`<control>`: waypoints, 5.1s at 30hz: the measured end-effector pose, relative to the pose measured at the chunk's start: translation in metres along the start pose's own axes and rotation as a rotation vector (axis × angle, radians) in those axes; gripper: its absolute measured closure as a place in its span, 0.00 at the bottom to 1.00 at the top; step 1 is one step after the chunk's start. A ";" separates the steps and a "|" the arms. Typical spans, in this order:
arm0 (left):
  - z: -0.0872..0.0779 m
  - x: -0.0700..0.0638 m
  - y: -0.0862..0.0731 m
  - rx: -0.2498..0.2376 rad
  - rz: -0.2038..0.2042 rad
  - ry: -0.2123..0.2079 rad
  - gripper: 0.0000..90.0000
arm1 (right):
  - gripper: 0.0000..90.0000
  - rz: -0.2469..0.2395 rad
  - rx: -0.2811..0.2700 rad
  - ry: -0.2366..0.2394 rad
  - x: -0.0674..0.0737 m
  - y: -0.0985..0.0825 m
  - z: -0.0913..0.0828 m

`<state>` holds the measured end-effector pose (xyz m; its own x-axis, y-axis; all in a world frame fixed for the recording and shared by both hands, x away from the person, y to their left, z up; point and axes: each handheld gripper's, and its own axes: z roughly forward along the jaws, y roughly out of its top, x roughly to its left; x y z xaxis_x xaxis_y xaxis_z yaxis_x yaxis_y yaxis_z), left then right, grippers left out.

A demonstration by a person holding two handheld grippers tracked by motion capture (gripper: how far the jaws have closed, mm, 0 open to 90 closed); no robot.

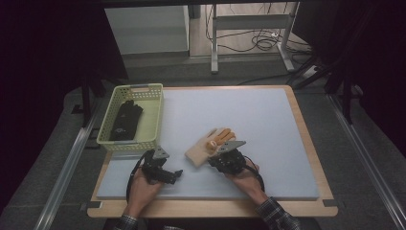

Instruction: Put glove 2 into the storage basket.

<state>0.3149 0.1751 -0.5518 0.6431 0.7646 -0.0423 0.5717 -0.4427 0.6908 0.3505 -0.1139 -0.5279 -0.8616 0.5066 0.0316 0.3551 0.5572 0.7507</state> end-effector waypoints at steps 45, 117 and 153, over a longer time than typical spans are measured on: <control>0.024 -0.028 0.087 0.054 0.138 -0.149 0.00 | 0.25 0.165 0.032 -0.293 -0.079 -0.065 -0.072; -0.021 0.036 0.168 0.091 -0.099 0.109 0.79 | 0.25 0.154 0.029 -0.303 -0.077 -0.065 -0.071; -0.042 0.173 0.103 0.181 -0.477 0.407 0.76 | 0.25 0.154 0.026 -0.303 -0.077 -0.066 -0.071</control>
<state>0.4637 0.2819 -0.4579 0.0736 0.9972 -0.0127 0.8465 -0.0557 0.5295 0.3681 -0.2362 -0.5328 -0.6514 0.7565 -0.0572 0.4851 0.4733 0.7353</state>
